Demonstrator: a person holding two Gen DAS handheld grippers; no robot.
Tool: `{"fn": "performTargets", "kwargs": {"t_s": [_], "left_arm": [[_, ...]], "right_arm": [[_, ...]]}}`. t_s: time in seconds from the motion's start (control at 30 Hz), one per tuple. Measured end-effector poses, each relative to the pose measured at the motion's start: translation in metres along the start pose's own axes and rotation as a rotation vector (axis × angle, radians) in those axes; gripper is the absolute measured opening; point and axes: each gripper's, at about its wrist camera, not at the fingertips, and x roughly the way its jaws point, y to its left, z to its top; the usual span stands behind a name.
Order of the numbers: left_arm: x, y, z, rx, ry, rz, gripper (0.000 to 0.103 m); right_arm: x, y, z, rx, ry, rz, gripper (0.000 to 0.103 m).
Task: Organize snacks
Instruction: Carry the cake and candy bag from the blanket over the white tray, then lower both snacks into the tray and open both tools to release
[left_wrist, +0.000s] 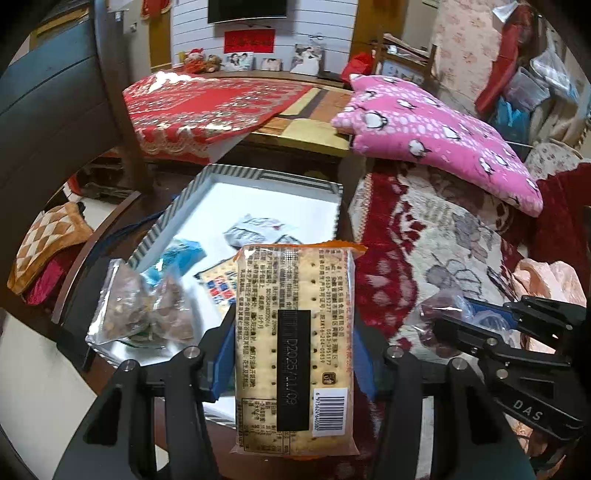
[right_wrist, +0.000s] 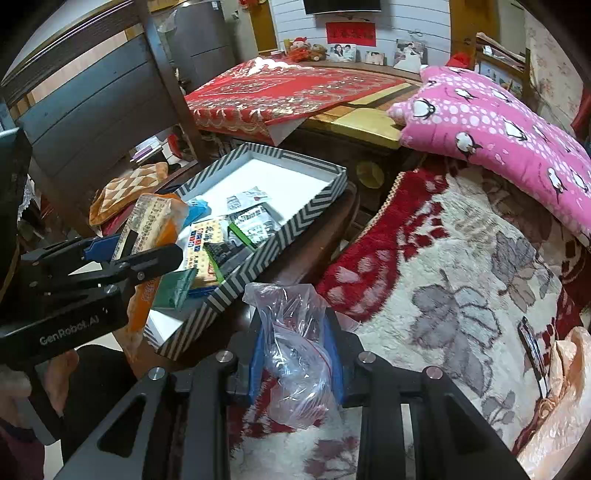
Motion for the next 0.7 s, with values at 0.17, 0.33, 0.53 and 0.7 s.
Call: {"fn": "performTargets", "kwargs": {"t_s": [0.17,0.33,0.53,0.7], "left_arm": [[0.003,0.016,-0.002,-0.026,0.006,0.017,0.053],[0.006,0.026,-0.004,-0.049,0.012,0.031,0.053],[0.009,0.043,-0.003,-0.086,0.012,0.049,0.053],[0.01,0.059,-0.002,-0.112,0.013,0.07,0.053]], "right_arm": [[0.006,0.007,0.003,-0.015,0.006,0.003,0.031],[0.012,0.014,0.006,-0.025,0.012,0.009,0.031],[0.023,0.024,0.012,-0.05,0.021,0.016,0.031],[0.031,0.029,0.019,-0.055,0.023,0.033,0.031]]}}
